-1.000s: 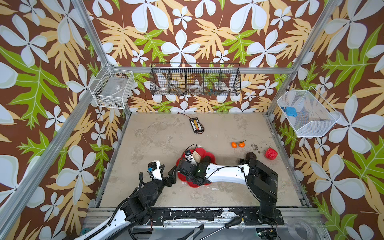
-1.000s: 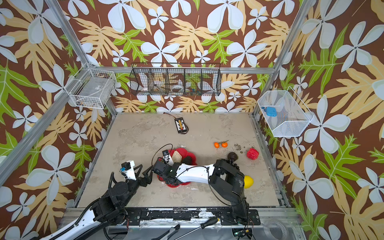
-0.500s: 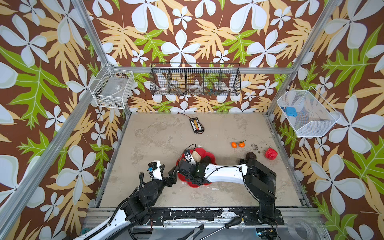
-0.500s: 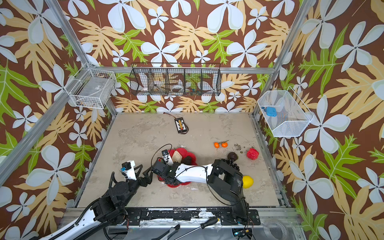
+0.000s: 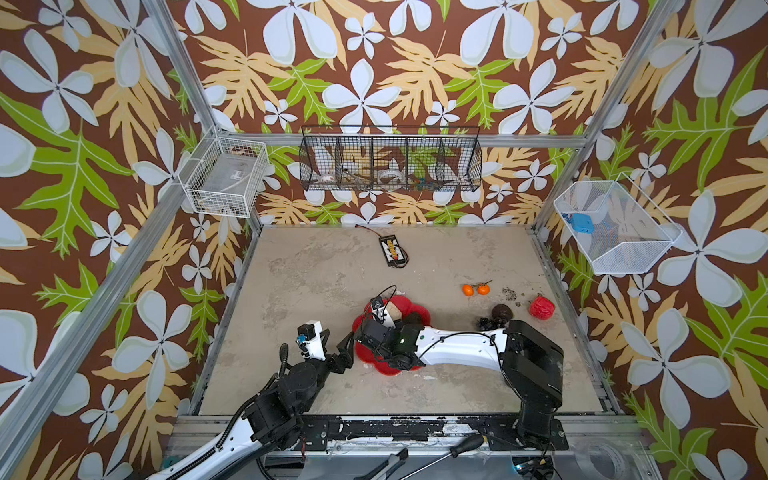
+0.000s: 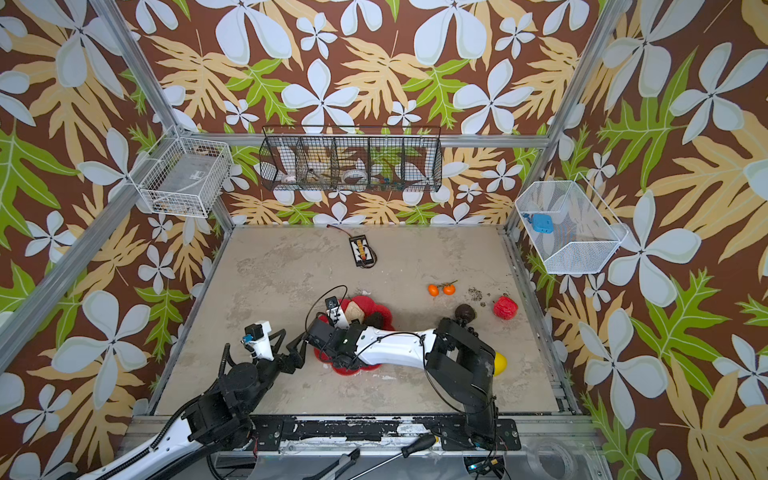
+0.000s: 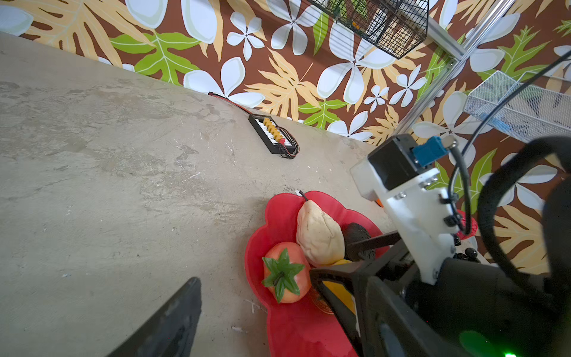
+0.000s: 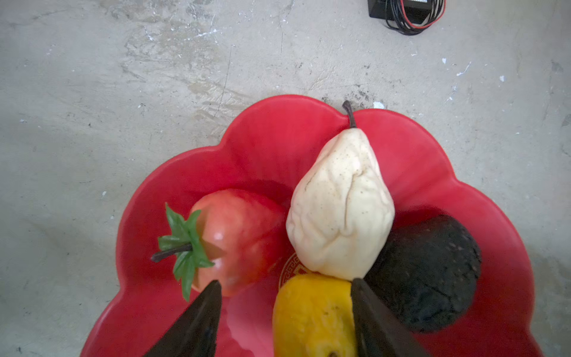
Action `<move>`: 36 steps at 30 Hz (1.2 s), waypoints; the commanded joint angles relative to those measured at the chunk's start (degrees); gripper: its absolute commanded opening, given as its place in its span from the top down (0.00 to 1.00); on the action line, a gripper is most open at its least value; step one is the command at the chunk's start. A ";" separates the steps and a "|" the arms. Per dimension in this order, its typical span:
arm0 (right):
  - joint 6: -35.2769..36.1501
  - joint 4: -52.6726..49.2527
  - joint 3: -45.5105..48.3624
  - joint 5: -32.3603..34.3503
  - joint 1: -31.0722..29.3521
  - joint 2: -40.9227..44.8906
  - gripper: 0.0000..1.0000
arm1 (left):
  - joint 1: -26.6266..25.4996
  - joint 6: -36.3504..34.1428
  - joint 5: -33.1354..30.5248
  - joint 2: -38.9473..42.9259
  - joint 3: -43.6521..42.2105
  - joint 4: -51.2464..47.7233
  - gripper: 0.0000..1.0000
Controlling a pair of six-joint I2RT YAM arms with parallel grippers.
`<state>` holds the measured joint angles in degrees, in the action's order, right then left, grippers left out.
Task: Place and organize the fake fruits in the fruit bowl
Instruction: 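Lower the yellow pear into the bowl and open the right gripper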
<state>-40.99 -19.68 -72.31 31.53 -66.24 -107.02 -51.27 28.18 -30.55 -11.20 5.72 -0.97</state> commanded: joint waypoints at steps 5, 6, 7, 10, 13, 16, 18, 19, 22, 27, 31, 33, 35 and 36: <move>1.26 1.09 1.20 -0.14 -0.03 3.44 0.18 | 0.03 -0.50 0.38 -0.21 0.00 1.68 0.16; 1.35 1.19 1.42 -0.23 -0.03 3.92 0.17 | 0.07 -0.50 0.42 -0.22 0.00 1.75 0.16; 1.44 1.31 1.64 -0.36 -0.05 4.33 0.17 | 0.09 -0.50 0.44 -0.22 0.00 1.81 0.16; 1.59 1.05 2.00 -0.42 -0.04 5.55 0.17 | 0.05 -0.59 0.57 -0.28 0.00 1.72 0.16; 1.87 0.98 2.74 -0.42 -0.05 7.05 0.18 | 0.03 -0.59 0.66 -0.22 -0.07 1.85 0.16; 1.11 -0.66 3.22 -0.33 -0.03 8.19 0.20 | 0.07 -0.63 0.75 -0.23 -0.09 1.94 0.16; 0.70 -1.51 4.28 -0.49 -0.04 9.36 0.22 | 0.03 -0.59 0.75 -0.32 -0.09 1.94 0.16; 0.48 -1.95 5.05 -0.59 -0.01 10.28 0.24 | 0.03 -0.67 0.84 -0.31 -0.09 1.96 0.16; -0.35 -3.46 7.77 -1.17 0.36 13.34 0.26 | 0.03 -0.67 1.01 -0.31 -0.13 2.11 0.16; -2.12 -1.96 14.54 -5.34 2.32 17.89 0.28 | 0.03 -0.76 1.23 -0.84 -0.12 2.55 0.16; -2.10 2.23 17.48 -9.57 2.38 18.31 0.28 | 0.03 -0.85 1.36 -1.26 -0.09 2.81 0.16; -1.86 4.42 18.21 -11.63 2.35 17.63 0.28 | 0.04 -0.85 1.45 -1.28 -0.09 2.82 0.16; -1.25 5.71 18.31 -12.73 2.27 16.67 0.29 | 0.03 -0.85 1.40 -1.28 -0.11 2.82 0.16; -0.83 6.17 18.25 -13.06 2.28 16.14 0.30 | 0.08 -0.85 1.37 -1.28 -0.16 2.81 0.16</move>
<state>-42.15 -16.95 -54.08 21.12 -63.88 -90.13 -51.20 28.14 -29.26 -12.45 5.67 0.25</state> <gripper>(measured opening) 0.709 0.840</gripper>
